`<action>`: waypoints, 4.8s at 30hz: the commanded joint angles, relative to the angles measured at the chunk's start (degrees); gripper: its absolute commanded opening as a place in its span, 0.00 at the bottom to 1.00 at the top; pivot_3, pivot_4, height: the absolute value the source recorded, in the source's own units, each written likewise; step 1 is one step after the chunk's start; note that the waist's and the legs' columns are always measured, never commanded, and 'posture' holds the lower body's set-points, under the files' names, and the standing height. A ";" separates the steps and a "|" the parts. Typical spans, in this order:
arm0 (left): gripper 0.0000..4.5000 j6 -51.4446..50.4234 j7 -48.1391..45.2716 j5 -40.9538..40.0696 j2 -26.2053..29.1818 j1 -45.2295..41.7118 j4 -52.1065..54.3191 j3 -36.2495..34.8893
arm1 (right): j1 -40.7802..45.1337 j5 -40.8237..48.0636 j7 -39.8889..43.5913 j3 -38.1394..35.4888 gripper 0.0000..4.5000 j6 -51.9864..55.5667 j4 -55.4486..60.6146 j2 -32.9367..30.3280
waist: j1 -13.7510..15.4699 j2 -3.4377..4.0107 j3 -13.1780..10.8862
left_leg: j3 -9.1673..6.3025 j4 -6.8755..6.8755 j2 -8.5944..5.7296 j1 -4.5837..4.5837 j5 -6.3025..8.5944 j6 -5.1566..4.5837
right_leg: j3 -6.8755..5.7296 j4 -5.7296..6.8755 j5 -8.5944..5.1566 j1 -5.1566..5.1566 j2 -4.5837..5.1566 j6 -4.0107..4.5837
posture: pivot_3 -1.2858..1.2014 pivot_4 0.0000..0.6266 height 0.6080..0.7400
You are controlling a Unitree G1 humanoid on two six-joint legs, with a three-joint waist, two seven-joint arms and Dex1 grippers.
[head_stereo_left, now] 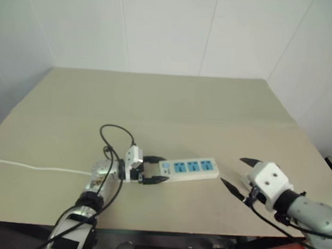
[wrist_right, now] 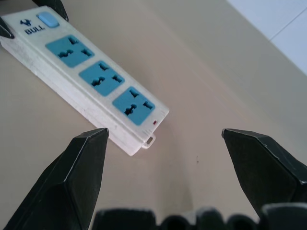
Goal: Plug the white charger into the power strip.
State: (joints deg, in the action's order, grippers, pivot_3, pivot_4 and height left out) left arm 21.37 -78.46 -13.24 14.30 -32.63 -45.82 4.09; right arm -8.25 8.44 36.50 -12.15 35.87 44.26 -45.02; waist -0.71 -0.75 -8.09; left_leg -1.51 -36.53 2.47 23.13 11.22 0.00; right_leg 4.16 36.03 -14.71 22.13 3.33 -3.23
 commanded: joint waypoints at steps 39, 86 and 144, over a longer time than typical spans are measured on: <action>0.71 -0.08 -4.89 1.99 1.44 3.50 5.53 5.63 | 64.77 9.97 16.61 49.27 1.00 46.19 -49.06 -16.42 | 1.06 -0.06 0.01 | 0.07 0.22 0.01 0.21 0.07 -0.10 | -0.08 -0.03 0.02 0.31 0.08 0.53 | 0.52 0.24 1.00; 0.71 -1.22 -6.65 2.27 4.01 1.57 3.96 6.18 | 52.39 14.76 16.02 19.27 0.25 20.10 -27.43 -12.49 | 0.15 -0.18 0.07 | -0.01 0.27 0.04 0.12 0.07 -0.10 | -0.13 -0.01 -0.25 0.22 0.01 0.08 | 0.52 0.24 1.00; 0.71 -23.68 3.36 -0.93 17.53 13.23 30.55 5.67 | 46.41 14.92 55.28 12.90 0.25 -48.75 -88.61 33.58 | -1.92 -0.37 0.18 | -0.01 0.64 0.50 -0.98 0.07 -0.10 | 0.52 0.77 -0.18 0.06 -0.79 0.99 | 0.52 0.24 1.00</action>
State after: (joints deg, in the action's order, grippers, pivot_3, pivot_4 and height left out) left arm -1.40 -75.17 -15.96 30.75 -19.93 -13.92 8.79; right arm 37.58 23.43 88.91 1.35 -12.15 -44.48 -10.42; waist -2.63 -1.12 -7.91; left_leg -1.52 -35.88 2.96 22.15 11.28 -0.10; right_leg 4.69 36.80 -14.90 22.19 2.54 -2.25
